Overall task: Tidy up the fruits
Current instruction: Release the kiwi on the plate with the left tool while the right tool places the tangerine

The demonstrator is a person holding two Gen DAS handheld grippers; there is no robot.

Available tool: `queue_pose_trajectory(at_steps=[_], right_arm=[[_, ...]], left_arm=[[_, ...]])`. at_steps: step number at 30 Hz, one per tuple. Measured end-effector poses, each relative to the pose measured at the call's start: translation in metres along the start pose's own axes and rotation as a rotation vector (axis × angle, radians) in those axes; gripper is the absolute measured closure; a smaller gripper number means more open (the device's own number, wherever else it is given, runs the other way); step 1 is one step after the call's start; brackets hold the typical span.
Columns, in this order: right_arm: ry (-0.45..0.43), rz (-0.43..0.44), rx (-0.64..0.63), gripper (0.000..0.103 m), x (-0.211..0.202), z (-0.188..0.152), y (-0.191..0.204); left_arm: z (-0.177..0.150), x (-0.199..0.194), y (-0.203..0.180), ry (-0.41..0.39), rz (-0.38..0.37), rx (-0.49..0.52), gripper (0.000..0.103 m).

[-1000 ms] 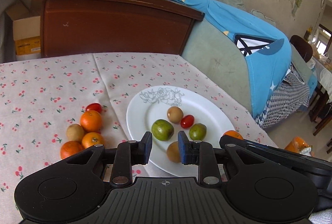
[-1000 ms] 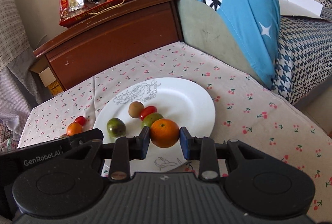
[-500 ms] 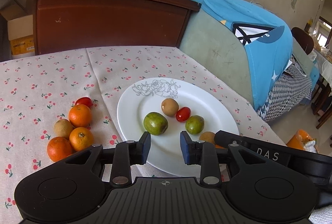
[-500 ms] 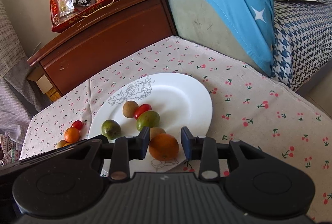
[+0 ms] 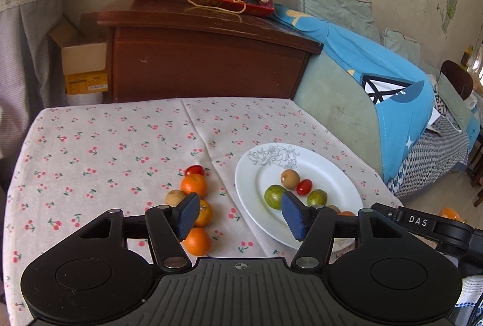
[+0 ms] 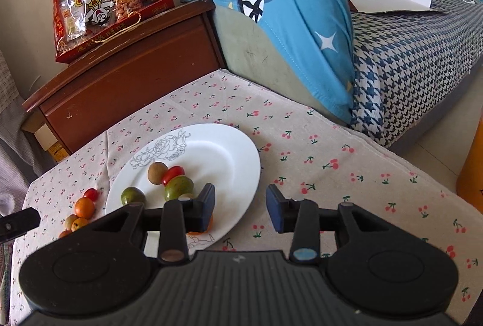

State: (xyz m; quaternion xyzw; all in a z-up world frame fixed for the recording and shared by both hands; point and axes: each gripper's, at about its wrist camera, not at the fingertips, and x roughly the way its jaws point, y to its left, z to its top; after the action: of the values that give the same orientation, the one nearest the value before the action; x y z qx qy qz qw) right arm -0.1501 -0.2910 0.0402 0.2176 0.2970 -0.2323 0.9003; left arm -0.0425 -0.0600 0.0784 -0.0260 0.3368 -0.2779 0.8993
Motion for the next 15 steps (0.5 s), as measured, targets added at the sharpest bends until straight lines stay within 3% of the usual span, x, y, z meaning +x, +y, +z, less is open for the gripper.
queue_pose_trajectory(at_steps=[5, 15], right_arm=[[0.049, -0.008, -0.083, 0.064, 0.008, -0.014, 0.016], [-0.018, -0.007, -0.151, 0.062, 0.019, -0.013, 0.043]], left_arm=[[-0.009, -0.008, 0.015, 0.025, 0.053, -0.021, 0.038], [-0.021, 0.001, 0.034, 0.065, 0.109, -0.039, 0.035]])
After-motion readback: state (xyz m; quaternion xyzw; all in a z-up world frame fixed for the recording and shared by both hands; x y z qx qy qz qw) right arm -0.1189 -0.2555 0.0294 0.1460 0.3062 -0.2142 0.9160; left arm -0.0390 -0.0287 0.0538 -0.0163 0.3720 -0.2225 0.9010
